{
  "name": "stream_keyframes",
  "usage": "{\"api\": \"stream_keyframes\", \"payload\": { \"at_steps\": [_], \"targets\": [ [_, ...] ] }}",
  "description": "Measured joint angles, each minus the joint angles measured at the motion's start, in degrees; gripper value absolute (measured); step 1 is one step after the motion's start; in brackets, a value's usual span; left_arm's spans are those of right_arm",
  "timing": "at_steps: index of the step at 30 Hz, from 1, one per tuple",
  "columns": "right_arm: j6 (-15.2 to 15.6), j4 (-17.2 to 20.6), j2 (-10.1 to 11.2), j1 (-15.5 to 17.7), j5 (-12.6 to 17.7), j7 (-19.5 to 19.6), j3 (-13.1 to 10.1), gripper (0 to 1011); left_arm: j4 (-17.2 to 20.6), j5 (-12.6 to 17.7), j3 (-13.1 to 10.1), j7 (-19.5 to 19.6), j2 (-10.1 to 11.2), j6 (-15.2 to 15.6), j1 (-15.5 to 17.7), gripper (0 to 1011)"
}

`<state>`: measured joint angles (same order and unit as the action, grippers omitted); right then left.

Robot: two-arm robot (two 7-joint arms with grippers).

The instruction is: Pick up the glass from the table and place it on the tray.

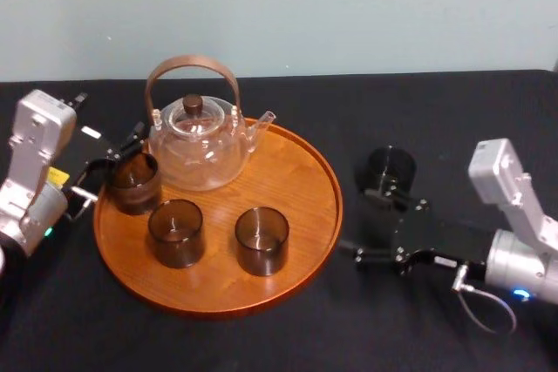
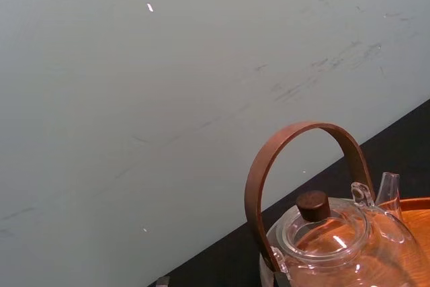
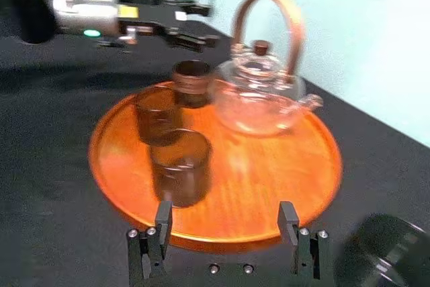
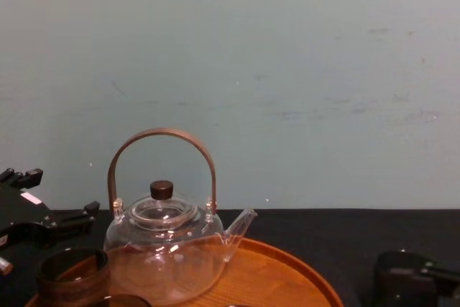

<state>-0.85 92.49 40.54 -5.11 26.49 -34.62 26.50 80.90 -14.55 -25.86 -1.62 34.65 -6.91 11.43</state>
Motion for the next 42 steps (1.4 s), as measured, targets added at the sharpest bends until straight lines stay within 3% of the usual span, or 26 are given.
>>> {"api": "stream_keyframes", "payload": {
  "at_steps": [10,19,29,42],
  "targets": [
    [1.3,0.1,-0.3,2.4,0.3,6.0,-5.4,1002,0.0,0.0,0.0,0.0,0.0,0.0,0.0,1001],
    [4.6,-0.6,-1.8,2.9,-0.8,10.6,-8.3,1003,0.0,0.0,0.0,0.0,0.0,0.0,0.0,1001],
    [9.5,-2.0,-3.6,2.3,-1.7,12.7,-9.6,1002,0.0,0.0,0.0,0.0,0.0,0.0,0.0,1001],
    [13.4,-4.3,-5.6,0.0,-3.1,11.5,-9.0,1002,0.0,0.0,0.0,0.0,0.0,0.0,0.0,1001]
  ]
}}
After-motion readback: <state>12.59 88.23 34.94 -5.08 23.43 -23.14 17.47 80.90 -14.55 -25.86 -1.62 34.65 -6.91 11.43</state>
